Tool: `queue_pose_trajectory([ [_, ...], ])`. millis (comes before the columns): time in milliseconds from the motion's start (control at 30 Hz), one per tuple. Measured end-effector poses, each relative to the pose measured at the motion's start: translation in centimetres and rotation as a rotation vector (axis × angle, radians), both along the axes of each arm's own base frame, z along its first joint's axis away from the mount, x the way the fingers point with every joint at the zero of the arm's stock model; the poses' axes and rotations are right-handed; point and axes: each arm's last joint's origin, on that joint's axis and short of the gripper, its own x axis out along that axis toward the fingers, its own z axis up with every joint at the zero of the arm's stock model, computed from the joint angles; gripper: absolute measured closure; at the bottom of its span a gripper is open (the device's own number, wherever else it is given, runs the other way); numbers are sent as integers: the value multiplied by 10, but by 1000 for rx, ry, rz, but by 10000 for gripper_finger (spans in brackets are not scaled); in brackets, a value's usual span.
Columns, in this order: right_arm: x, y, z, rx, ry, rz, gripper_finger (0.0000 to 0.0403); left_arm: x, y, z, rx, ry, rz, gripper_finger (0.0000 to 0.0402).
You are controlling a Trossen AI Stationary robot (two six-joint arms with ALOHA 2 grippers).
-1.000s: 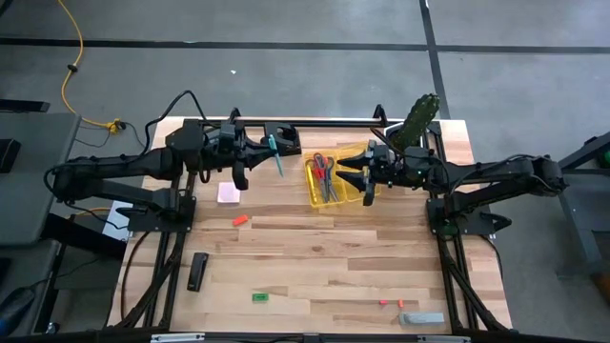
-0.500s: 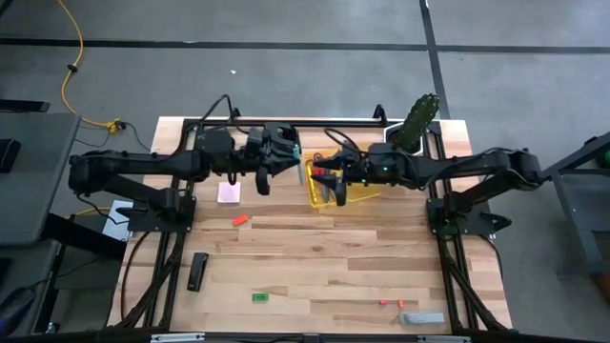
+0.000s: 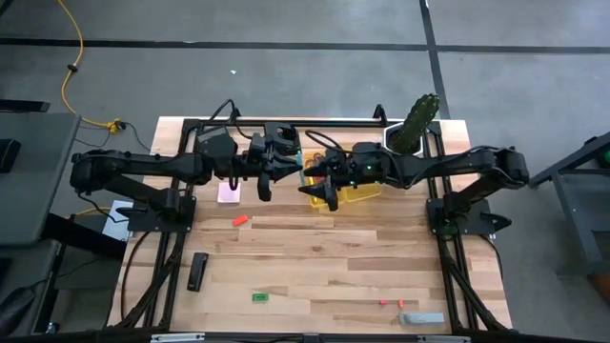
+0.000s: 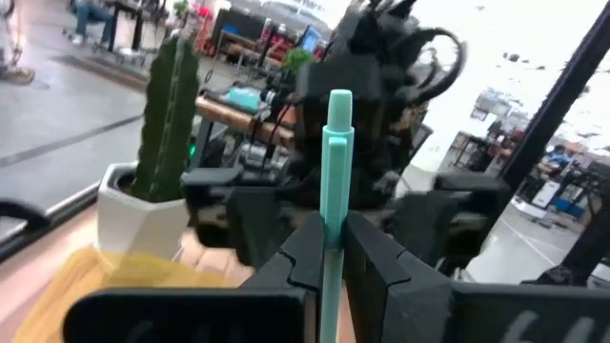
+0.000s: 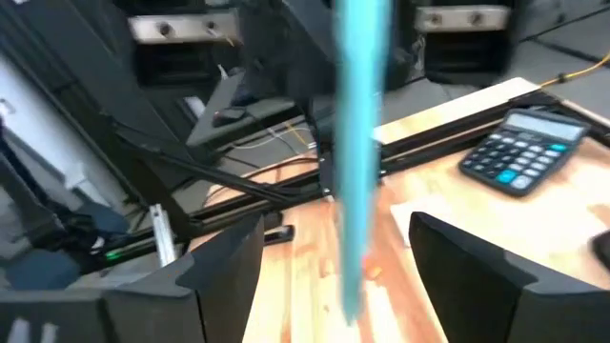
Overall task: Pack school essentials
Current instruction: Put the light blue ballpen into the yellow supply box
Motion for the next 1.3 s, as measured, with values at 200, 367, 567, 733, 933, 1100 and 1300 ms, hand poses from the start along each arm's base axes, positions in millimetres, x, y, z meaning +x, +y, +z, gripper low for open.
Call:
queue_pose_trajectory([
  [200,3,0,3,16,-30,1,167,0,0,0,1,4,0,391],
  [367,3,0,4,18,-40,-7,239,0,-2,0,1,4,-7,391],
  [567,3,-1,4,17,-35,-15,363,0,-2,0,1,4,-7,391],
  [733,3,0,4,19,-34,-11,379,0,-2,0,-2,7,-9,387],
  [933,-1,-2,3,3,5,-13,393,-4,2,-4,-52,64,-2,351],
  [1100,-24,-9,13,-27,95,-27,393,-28,8,2,-81,128,15,305],
  [1300,-57,-15,23,-94,178,-54,398,-69,1,19,-63,156,40,262],
])
